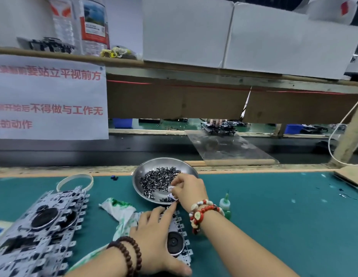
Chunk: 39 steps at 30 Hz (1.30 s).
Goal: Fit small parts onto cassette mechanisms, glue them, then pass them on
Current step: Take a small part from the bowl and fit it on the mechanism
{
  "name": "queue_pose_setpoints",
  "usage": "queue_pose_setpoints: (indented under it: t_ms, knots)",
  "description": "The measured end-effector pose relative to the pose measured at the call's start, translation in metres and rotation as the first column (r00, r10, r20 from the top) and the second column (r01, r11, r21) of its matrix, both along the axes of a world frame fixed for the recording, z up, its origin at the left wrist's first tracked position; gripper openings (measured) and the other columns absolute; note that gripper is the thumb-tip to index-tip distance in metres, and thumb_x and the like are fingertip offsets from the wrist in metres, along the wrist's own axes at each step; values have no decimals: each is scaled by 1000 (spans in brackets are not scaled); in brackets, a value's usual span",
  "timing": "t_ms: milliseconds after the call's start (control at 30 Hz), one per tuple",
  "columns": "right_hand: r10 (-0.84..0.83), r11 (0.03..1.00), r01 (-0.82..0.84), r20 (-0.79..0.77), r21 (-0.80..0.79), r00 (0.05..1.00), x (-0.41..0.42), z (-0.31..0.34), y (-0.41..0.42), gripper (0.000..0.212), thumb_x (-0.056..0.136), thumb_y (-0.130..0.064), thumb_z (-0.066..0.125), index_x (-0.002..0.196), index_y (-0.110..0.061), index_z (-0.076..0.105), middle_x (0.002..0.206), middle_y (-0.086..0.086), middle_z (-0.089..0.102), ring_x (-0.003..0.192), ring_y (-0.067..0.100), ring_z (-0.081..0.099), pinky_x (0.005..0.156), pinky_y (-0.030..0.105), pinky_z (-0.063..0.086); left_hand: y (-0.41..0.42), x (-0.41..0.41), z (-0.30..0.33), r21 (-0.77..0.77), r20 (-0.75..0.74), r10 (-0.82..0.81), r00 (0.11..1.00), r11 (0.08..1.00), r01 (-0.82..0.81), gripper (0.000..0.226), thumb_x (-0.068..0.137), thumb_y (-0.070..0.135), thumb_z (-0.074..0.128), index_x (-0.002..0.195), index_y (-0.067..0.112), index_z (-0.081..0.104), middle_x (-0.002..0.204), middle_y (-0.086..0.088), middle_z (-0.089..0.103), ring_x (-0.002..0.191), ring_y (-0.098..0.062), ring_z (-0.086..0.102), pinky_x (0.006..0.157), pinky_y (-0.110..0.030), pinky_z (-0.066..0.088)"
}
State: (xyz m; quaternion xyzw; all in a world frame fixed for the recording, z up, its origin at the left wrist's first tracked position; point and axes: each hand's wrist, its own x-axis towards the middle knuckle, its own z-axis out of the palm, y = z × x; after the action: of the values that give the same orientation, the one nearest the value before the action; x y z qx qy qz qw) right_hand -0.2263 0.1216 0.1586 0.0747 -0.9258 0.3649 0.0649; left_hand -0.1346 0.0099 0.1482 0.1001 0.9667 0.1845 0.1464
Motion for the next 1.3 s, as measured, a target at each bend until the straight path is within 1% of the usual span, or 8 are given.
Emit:
queue_pose_setpoints:
  t_ms: [233,567,733,900,1033,1133,1233,1300]
  knots:
    - [62,927,-37,53,-374,997,29,-8,6,18,85,-5,62,73,-19,61,72,1,68,62,4,64,60,19,56,-9,6,-6,41,3,3,1000,999,-3,132,54,69,72,142,37,-21,149,18,-4,138,-12,-3,114,-45,15]
    - [47,929,-38,13,-367,999,47,-14,16,19,84,-14,66,72,-27,58,68,-13,56,66,2,54,74,30,56,-8,8,-8,69,-82,27,996,997,-21,133,24,83,46,132,51,-25,142,25,1,133,-6,3,106,-38,21]
    - [48,907,-22,51,-421,998,54,-20,15,29,85,-11,64,68,-33,55,73,-7,63,71,8,63,73,32,58,-8,3,-6,31,-66,34,997,999,-32,135,32,84,54,134,49,-27,142,24,2,136,-8,3,111,-41,12]
    - [44,896,-19,46,-444,998,59,-26,9,27,86,-11,63,70,-31,54,77,-4,64,67,5,62,67,26,58,-12,-2,-7,-13,-43,-34,999,999,33,144,7,100,25,133,51,-26,136,24,7,134,-8,9,115,-40,10]
    - [34,866,-26,7,-499,999,61,-27,10,27,86,-11,63,68,-29,52,70,-13,60,57,-1,59,54,12,49,-14,-7,-6,21,-9,-65,998,998,65,111,7,102,10,99,62,-38,120,27,7,122,-4,14,108,-33,18]
    - [37,840,-24,12,-542,999,61,-31,10,27,85,-12,64,69,-30,53,66,-18,60,55,-1,59,60,19,54,-17,-12,-8,-15,6,-112,994,994,112,109,7,101,-2,101,59,-38,116,30,1,113,2,8,108,-32,17]
    - [46,825,-41,-6,-563,999,60,-33,8,26,83,-12,65,69,-31,55,64,-24,60,59,-1,58,66,24,55,-20,-15,-10,41,-60,-111,992,993,114,96,18,99,-12,107,64,-19,114,36,9,115,4,16,110,-32,19]
    - [48,840,-61,-39,-540,998,60,-34,8,26,82,-12,66,69,-32,56,64,-24,60,63,-2,56,67,22,53,-19,-16,-14,206,-181,-23,983,977,60,61,51,94,-1,106,70,11,115,39,25,118,2,32,110,-35,23]
